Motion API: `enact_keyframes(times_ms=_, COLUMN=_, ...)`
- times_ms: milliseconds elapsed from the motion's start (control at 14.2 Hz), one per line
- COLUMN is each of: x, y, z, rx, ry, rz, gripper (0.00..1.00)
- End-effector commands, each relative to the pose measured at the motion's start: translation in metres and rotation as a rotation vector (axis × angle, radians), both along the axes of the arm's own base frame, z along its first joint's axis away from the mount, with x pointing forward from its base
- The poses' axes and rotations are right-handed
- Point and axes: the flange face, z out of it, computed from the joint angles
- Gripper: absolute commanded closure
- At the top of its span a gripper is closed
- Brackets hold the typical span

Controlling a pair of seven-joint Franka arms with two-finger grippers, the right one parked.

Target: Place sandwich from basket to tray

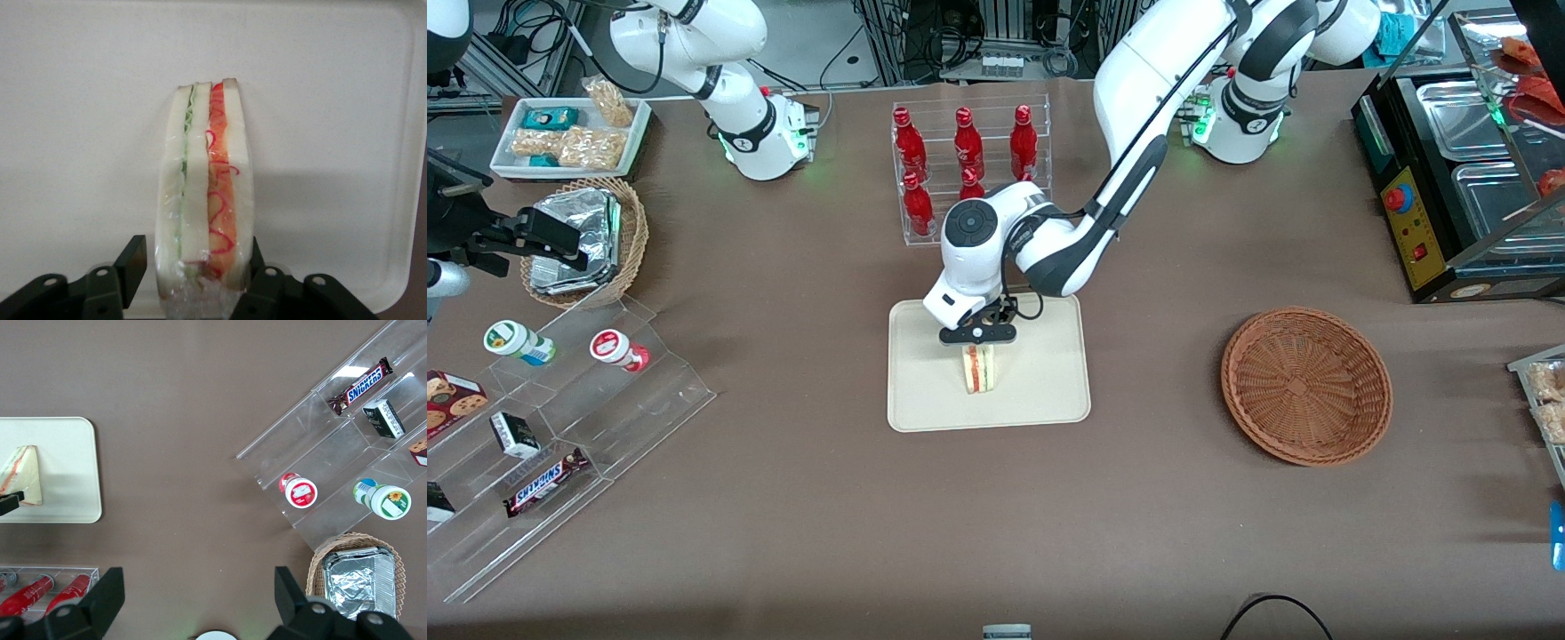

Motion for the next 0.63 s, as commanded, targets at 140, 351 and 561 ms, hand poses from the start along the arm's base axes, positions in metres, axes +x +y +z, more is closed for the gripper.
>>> enact_keyframes(times_ms=140, x=0.018, y=0.029, z=0.093, rx=0.026, ry=-0.066, rz=0.073, gripper=0.0)
enact_keyframes(times_ms=351, x=0.038, y=0.071, z=0.124, rx=0.113, ry=-0.043, rz=0.145, gripper=0.0)
enact_keyframes(times_ms=561, x=0.052, y=0.128, z=0.128, rx=0.139, ry=0.024, rz=0.22, gripper=0.0)
